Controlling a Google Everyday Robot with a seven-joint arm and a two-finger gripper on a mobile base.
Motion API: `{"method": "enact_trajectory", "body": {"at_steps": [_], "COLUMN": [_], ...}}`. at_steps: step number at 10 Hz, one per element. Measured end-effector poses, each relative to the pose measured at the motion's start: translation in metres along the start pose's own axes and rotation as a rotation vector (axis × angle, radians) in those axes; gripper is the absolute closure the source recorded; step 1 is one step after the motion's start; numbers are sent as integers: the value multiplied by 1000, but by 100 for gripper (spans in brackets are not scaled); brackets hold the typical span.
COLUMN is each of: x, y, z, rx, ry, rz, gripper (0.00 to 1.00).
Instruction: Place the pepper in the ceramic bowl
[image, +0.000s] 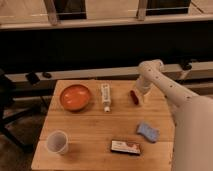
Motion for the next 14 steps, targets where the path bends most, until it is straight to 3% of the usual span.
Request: {"method": "enact_trajectory", "body": {"at_steps": [7, 11, 14], "x": [2, -11, -11], "y": [2, -6, -4], "z": [23, 21, 23], "rx": [-9, -11, -18], "ry": [-12, -15, -30], "rz": [-7, -15, -12], "gripper": [20, 26, 20]}}
